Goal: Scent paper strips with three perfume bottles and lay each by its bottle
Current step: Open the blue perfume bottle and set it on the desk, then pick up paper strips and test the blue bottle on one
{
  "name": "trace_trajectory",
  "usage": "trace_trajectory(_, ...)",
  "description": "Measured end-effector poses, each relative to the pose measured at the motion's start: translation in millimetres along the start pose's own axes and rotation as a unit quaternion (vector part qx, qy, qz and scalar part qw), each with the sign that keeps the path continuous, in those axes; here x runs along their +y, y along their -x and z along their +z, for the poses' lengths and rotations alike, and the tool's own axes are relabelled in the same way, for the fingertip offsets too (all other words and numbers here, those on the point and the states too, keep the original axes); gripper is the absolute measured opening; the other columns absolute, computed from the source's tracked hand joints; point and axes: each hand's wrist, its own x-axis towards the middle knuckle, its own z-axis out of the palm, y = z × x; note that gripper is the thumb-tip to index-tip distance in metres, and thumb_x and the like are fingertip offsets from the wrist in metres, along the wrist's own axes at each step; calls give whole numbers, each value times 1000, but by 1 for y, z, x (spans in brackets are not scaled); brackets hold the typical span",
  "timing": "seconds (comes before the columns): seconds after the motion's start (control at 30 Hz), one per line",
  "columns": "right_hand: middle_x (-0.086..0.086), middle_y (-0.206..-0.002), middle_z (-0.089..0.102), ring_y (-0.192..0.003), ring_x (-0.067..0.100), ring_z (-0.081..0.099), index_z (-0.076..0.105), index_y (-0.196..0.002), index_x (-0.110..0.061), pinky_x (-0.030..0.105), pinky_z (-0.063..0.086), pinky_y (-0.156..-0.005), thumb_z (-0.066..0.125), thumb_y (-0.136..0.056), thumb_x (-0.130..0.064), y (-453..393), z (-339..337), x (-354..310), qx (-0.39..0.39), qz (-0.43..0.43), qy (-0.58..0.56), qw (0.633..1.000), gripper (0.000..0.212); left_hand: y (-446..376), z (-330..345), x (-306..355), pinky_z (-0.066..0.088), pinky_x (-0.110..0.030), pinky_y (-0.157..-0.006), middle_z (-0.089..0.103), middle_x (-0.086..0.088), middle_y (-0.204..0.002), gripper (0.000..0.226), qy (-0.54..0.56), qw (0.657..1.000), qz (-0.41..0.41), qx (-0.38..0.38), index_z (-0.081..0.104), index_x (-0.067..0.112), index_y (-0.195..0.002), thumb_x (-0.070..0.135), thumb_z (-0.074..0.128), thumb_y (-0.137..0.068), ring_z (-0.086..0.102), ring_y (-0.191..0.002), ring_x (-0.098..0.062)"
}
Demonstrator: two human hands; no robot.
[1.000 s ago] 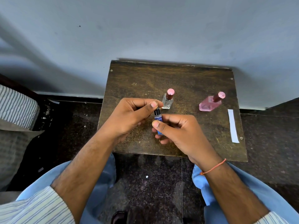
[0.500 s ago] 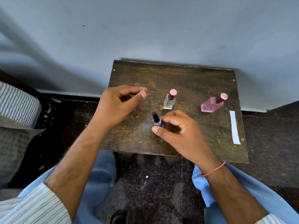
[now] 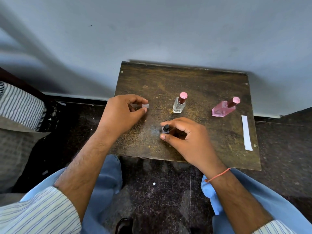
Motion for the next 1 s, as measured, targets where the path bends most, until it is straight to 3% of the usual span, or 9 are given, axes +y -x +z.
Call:
trace_trajectory(0.17,-17,-112,77,-105,-5,70,85,-115,-26,5,45,-89,91,-86,-22,1,4,0,0,0,1,1000,30,-1,1,-4,38,0,-54,66,31,-75,18,-18,999,-15,23,83,35,-103,26,88,-88,55,-59,10)
trace_trajectory(0.33,-17,-111,77,-105,-5,70,85,-114,-25,4,44,-89,91,-86,-21,0,5,1,4,6,-4,1000,29,-2,3,-3,38,-1,-51,58,47,-60,16,-26,999,-30,8,84,33,-101,27,89,-87,56,-56,12)
trace_trajectory(0.53,-19,-111,75,-103,-6,70,85,-115,-26,4,44,-87,92,-86,-21,0,4,-1,2,12,-2,1000,31,0,5,-3,39,-2,-49,60,28,-57,14,-23,998,-49,15,85,32,-96,27,91,-84,56,-52,9)
trace_trajectory(0.83,-19,-115,73,-96,5,72,77,-130,-34,23,58,-89,93,-84,-24,2,0,-1,-12,23,-15,1000,50,0,3,-1,39,-11,-58,61,27,-70,24,-46,997,-57,13,83,35,-104,29,92,-83,58,-66,-1)
trace_trajectory(1.0,-19,-116,72,-96,4,72,75,-132,-34,25,61,-86,94,-82,-23,2,-10,1,-27,36,-14,999,55,0,2,0,40,-14,-61,62,30,-75,26,-45,998,-50,10,82,35,-106,33,92,-82,58,-70,-1)
